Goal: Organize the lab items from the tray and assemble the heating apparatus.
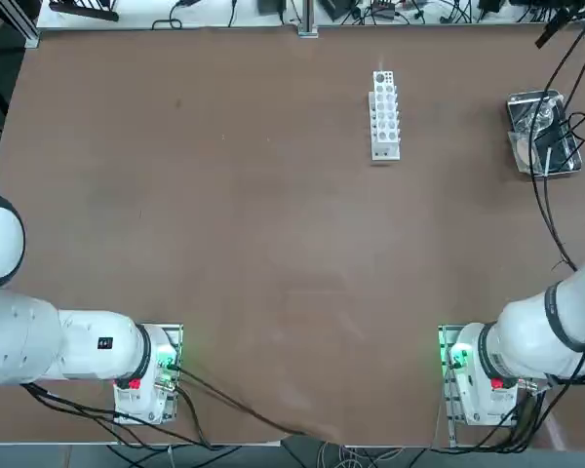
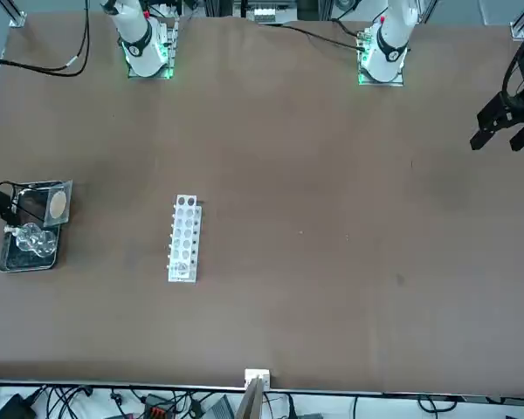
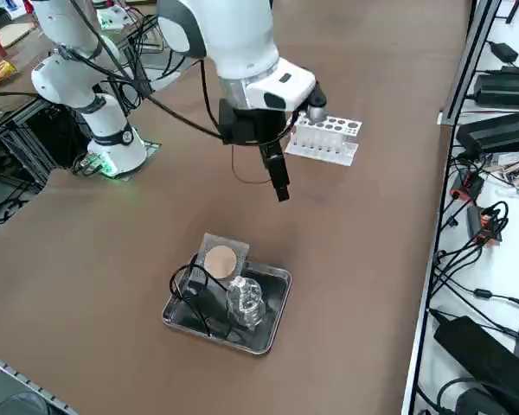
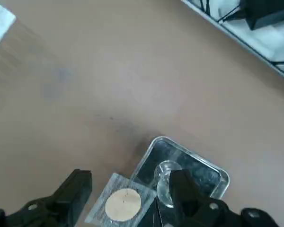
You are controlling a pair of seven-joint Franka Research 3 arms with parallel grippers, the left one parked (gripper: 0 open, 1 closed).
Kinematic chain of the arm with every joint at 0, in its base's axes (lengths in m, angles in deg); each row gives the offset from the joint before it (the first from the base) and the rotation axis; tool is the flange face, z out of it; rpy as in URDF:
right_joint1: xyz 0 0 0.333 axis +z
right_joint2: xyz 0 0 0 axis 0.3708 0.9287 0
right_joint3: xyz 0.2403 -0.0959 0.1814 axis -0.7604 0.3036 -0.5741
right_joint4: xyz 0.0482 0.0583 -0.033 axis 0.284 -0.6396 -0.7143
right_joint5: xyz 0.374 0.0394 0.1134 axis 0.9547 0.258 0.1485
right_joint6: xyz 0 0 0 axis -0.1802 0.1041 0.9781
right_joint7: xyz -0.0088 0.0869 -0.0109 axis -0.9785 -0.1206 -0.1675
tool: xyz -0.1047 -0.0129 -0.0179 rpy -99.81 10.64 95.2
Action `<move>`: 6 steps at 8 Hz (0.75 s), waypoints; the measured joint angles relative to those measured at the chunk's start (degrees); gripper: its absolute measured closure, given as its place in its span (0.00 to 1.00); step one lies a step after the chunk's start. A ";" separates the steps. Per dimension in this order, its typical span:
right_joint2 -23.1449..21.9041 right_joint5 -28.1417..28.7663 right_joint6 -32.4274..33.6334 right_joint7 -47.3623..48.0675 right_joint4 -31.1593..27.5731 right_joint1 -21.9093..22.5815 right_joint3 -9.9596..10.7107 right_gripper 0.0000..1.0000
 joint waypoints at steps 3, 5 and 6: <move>3.46 1.31 -0.35 -3.04 -0.55 -0.79 2.68 0.00; 5.74 1.53 -0.84 -5.50 -0.50 -2.58 2.93 0.00; 6.72 1.54 -1.13 -6.23 -0.50 -3.22 2.93 0.00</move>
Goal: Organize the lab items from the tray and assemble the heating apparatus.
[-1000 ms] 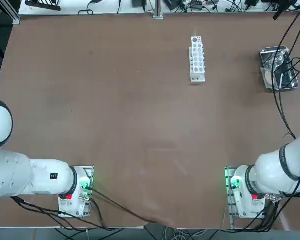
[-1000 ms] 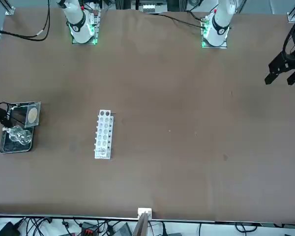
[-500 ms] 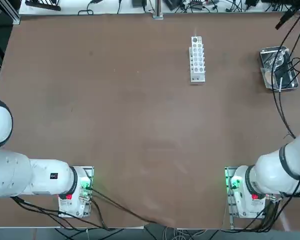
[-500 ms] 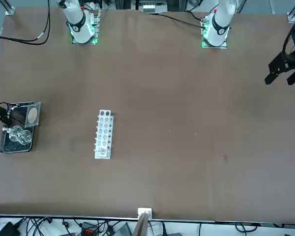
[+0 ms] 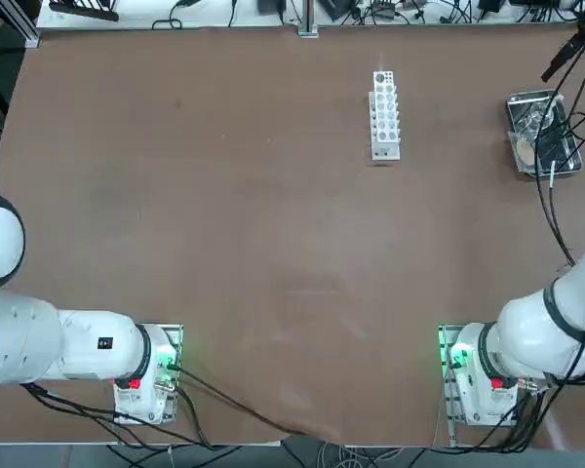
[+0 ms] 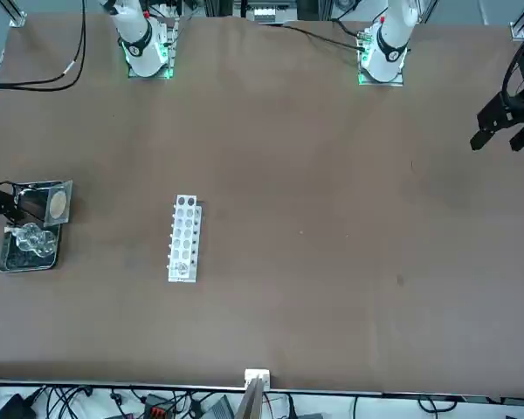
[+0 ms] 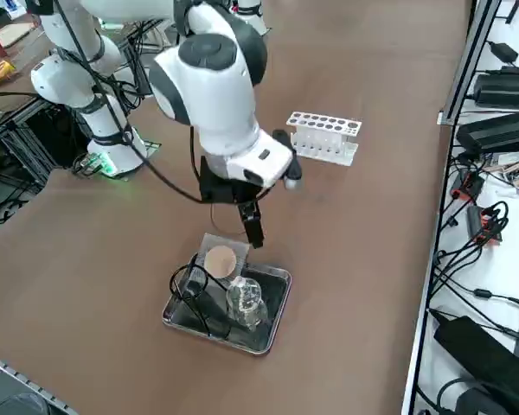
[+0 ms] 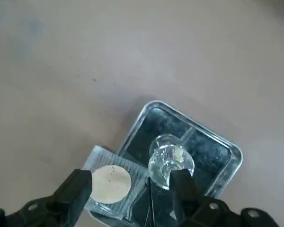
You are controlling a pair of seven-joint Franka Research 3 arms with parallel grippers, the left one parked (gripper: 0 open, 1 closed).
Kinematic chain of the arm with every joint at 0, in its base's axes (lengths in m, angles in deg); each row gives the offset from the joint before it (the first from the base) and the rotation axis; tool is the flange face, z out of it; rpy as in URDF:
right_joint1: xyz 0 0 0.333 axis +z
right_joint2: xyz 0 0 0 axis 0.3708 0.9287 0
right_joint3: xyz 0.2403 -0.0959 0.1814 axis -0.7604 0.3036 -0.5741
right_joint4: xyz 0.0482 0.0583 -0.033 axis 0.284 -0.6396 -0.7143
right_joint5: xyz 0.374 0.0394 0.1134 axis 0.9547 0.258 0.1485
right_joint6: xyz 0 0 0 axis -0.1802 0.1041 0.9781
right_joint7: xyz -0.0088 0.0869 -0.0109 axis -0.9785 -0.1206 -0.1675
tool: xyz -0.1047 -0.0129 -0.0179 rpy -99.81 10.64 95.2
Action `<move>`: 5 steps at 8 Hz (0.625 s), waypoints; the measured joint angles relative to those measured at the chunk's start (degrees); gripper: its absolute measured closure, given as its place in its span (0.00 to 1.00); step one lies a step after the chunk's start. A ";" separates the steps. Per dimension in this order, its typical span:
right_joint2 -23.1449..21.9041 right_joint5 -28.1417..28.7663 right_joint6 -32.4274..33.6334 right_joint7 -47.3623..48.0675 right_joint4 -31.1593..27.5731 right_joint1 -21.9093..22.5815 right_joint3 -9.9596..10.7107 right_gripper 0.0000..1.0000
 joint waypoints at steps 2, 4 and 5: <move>2.23 0.10 -1.93 -1.13 0.32 -0.99 0.00 0.00; 4.56 0.89 -2.63 -2.77 1.76 -1.80 0.00 0.00; 5.75 1.38 -3.40 -3.54 2.39 -2.21 0.00 0.00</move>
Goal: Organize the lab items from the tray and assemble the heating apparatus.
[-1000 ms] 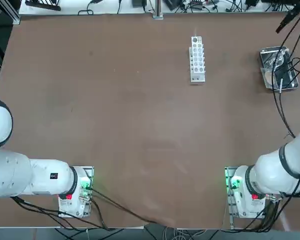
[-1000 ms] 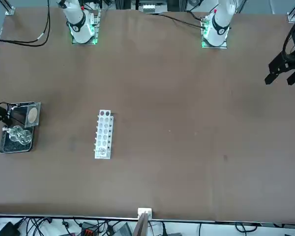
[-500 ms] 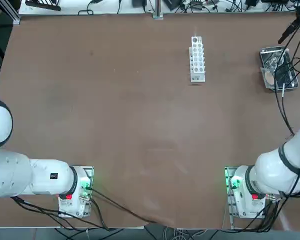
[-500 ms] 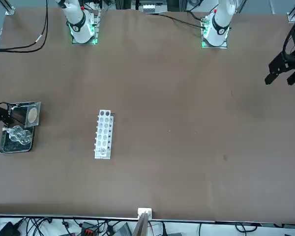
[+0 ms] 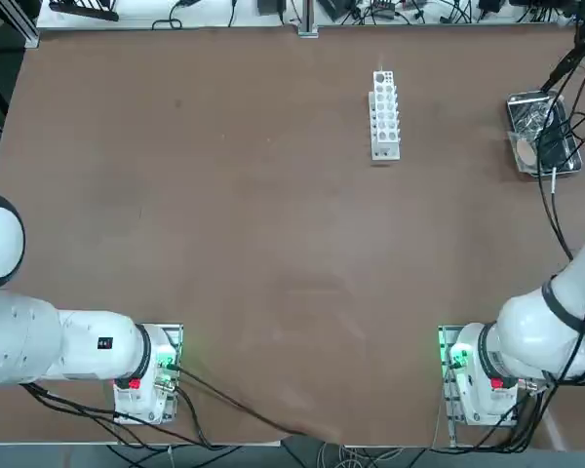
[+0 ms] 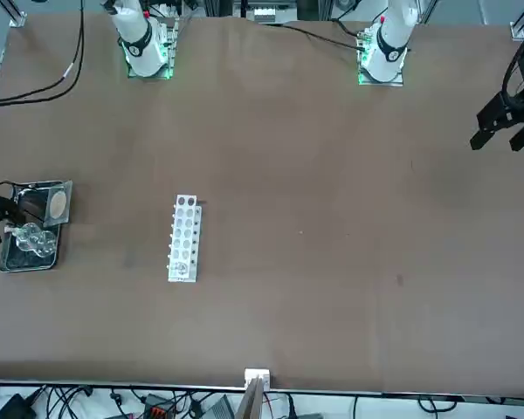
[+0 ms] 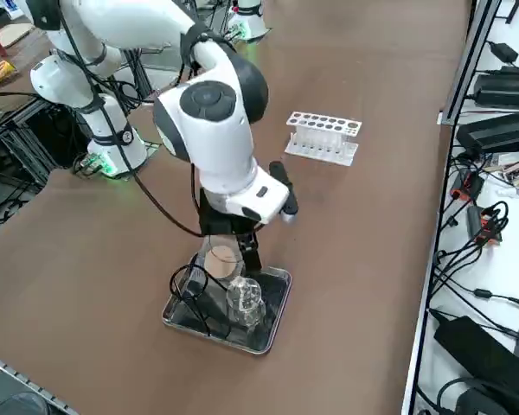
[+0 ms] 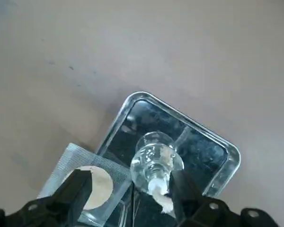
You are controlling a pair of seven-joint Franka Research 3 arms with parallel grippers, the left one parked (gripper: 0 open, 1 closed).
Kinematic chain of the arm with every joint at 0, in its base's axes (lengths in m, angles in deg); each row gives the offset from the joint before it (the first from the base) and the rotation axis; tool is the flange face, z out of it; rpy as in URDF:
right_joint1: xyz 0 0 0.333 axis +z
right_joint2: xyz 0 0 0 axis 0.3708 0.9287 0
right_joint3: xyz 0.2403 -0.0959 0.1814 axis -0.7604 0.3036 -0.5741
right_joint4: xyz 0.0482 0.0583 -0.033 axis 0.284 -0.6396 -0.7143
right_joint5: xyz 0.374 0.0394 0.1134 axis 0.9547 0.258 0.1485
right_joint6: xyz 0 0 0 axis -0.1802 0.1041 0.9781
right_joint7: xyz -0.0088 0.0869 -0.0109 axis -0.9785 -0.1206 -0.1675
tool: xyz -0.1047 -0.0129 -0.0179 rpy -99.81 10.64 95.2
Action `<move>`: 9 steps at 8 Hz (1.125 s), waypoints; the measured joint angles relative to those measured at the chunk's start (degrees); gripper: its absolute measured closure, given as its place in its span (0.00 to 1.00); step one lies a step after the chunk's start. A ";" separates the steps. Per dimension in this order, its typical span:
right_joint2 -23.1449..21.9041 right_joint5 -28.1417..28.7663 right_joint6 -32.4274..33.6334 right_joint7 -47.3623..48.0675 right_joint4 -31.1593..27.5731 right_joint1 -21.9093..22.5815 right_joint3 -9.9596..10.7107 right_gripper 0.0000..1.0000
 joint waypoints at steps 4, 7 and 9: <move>3.87 0.49 -3.55 -3.51 0.83 -1.69 0.00 0.03; 4.79 0.50 -3.66 -4.36 0.84 -2.59 0.00 0.07; 4.80 0.49 -3.66 -5.19 0.87 -2.61 0.00 0.09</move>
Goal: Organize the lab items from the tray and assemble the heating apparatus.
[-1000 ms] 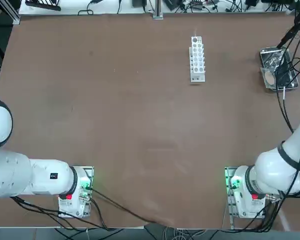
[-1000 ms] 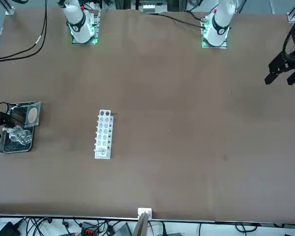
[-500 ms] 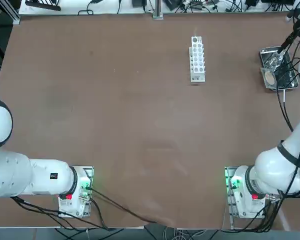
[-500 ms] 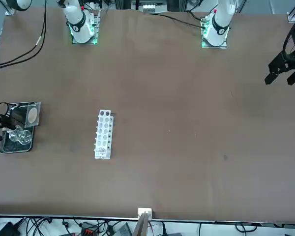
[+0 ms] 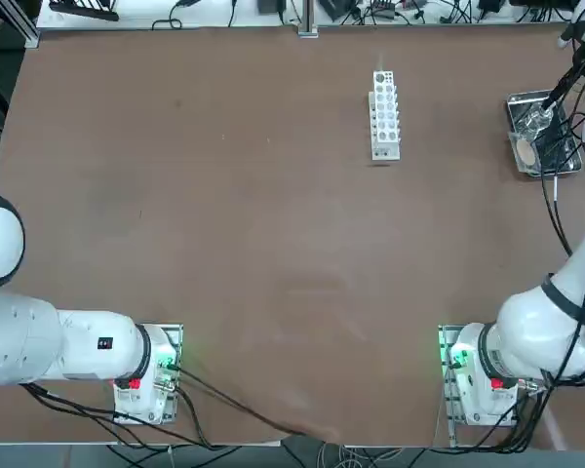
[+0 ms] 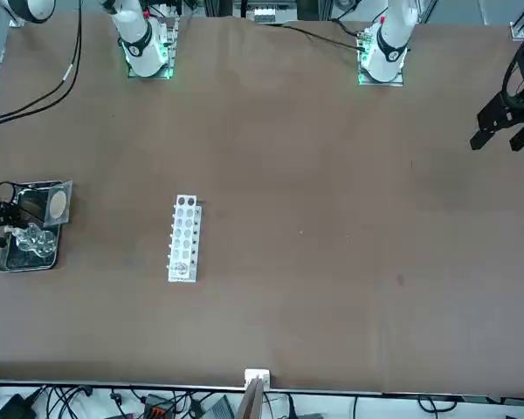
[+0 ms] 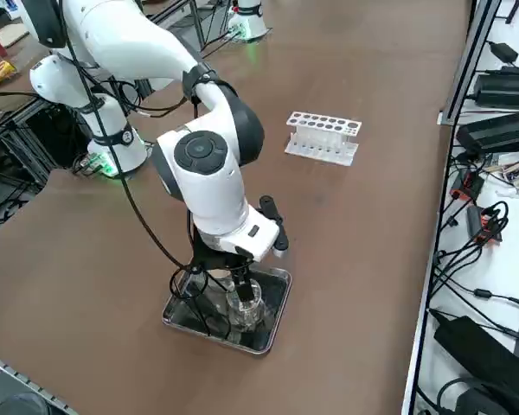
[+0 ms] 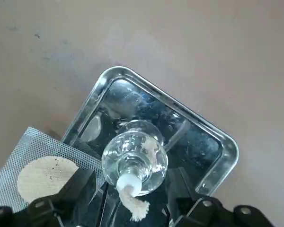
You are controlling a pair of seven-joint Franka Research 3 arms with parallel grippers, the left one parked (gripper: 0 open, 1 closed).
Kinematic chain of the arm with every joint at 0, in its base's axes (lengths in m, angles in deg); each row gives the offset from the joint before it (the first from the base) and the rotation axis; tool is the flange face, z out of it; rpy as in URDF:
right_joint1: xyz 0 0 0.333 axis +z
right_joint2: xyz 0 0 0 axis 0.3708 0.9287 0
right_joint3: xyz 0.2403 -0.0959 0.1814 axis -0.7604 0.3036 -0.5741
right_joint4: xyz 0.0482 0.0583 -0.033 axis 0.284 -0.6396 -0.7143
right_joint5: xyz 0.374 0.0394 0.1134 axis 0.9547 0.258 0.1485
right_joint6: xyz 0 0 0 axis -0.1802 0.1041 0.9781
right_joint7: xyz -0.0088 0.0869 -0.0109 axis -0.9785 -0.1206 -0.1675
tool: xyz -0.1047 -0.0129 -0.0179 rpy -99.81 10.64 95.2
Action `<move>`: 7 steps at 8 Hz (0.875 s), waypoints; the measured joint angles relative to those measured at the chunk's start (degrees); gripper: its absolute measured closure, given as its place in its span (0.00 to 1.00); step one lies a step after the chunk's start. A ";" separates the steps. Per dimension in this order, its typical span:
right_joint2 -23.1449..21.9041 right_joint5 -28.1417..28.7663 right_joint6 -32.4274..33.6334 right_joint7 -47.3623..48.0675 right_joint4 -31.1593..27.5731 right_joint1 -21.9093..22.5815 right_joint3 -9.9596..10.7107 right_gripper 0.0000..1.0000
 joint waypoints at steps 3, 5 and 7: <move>0.25 0.00 -0.01 -0.23 0.00 -0.01 0.00 0.15; 0.62 0.00 0.00 -0.29 -0.04 -0.09 0.00 0.16; 0.93 0.00 0.00 -0.35 -0.08 -0.44 0.00 0.18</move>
